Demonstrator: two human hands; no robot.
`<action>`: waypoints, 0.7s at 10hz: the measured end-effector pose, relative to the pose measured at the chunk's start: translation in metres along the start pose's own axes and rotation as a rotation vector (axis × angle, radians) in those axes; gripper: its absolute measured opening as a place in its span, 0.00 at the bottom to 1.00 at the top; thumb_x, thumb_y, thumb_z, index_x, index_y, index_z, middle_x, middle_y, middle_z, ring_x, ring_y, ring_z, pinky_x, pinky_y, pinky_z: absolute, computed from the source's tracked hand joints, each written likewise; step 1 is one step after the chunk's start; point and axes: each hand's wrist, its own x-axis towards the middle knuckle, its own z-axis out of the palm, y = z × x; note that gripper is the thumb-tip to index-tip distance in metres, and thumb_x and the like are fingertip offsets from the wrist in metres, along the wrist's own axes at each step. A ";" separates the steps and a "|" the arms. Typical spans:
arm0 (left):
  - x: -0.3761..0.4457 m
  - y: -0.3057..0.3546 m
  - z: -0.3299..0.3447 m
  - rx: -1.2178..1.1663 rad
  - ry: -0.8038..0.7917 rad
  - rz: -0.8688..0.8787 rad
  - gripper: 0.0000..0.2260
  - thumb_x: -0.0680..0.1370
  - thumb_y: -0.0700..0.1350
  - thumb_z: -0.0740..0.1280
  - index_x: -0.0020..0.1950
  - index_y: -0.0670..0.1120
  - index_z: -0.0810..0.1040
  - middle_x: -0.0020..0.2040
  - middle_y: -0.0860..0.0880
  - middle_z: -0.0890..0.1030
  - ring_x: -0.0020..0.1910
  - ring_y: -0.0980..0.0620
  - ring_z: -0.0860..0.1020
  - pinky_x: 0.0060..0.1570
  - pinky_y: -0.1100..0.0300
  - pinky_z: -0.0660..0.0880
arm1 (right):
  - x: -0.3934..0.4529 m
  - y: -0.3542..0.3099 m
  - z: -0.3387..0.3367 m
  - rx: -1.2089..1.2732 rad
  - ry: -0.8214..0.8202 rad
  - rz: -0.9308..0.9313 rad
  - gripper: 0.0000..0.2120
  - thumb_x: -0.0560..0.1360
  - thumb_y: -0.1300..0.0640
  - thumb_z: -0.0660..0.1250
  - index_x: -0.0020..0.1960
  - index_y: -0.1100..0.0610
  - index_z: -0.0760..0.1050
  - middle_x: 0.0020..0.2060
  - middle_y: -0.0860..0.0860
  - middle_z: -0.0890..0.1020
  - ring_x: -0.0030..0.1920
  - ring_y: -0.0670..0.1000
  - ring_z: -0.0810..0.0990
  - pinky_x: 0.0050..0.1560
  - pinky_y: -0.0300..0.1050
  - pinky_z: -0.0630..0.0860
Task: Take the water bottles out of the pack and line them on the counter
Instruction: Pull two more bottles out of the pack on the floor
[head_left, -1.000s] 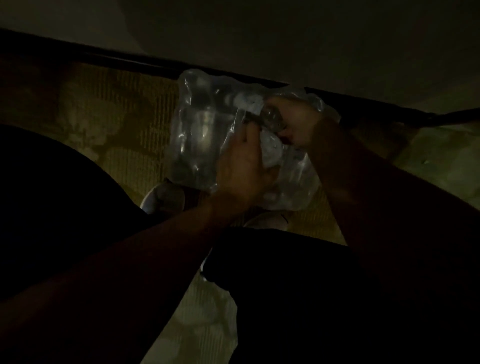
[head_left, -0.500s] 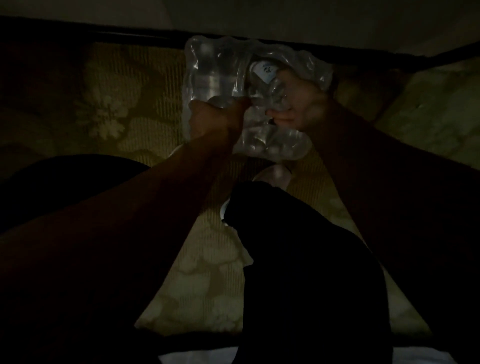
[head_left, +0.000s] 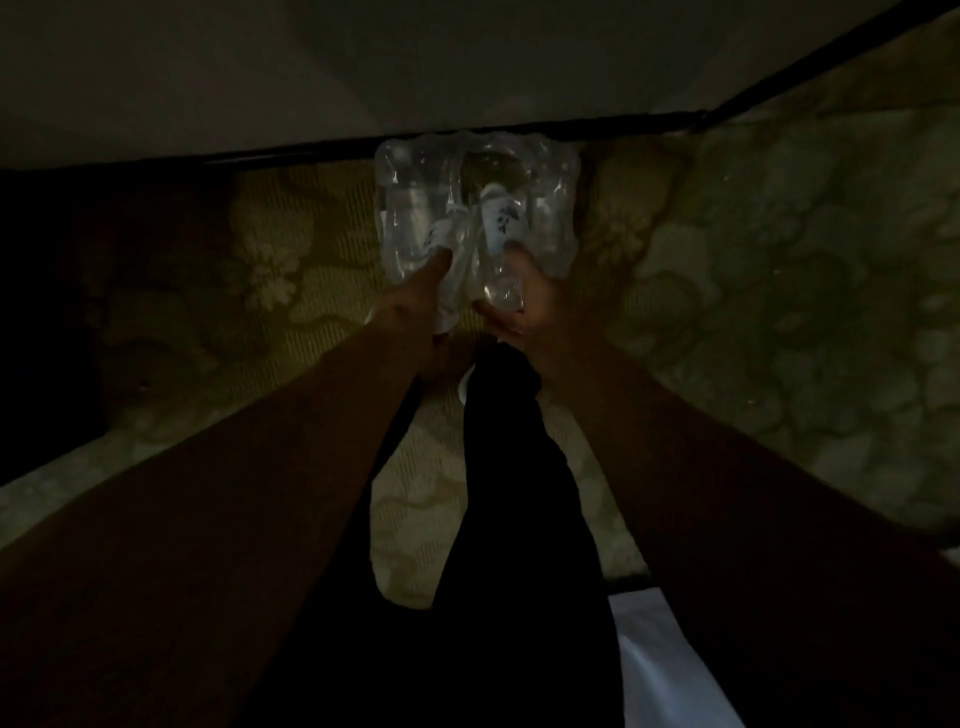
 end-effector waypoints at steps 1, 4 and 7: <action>-0.078 0.011 -0.013 0.090 0.020 0.025 0.19 0.78 0.58 0.66 0.62 0.48 0.72 0.44 0.51 0.77 0.38 0.54 0.77 0.32 0.61 0.74 | -0.052 0.003 -0.009 -0.001 -0.077 -0.041 0.24 0.79 0.47 0.63 0.69 0.59 0.69 0.58 0.55 0.78 0.59 0.55 0.80 0.59 0.50 0.79; -0.172 0.012 -0.035 -0.030 -0.174 0.126 0.13 0.73 0.48 0.74 0.53 0.43 0.79 0.53 0.40 0.83 0.53 0.42 0.82 0.58 0.49 0.78 | -0.170 -0.008 0.002 -0.071 -0.118 -0.095 0.30 0.72 0.48 0.72 0.69 0.55 0.67 0.57 0.52 0.80 0.53 0.53 0.82 0.51 0.46 0.81; -0.279 -0.013 -0.061 -0.203 -0.030 0.359 0.26 0.70 0.49 0.77 0.63 0.40 0.72 0.56 0.40 0.82 0.43 0.47 0.84 0.29 0.62 0.78 | -0.264 0.005 -0.001 -0.181 -0.257 -0.266 0.22 0.73 0.54 0.72 0.65 0.53 0.69 0.55 0.53 0.81 0.56 0.53 0.81 0.60 0.49 0.78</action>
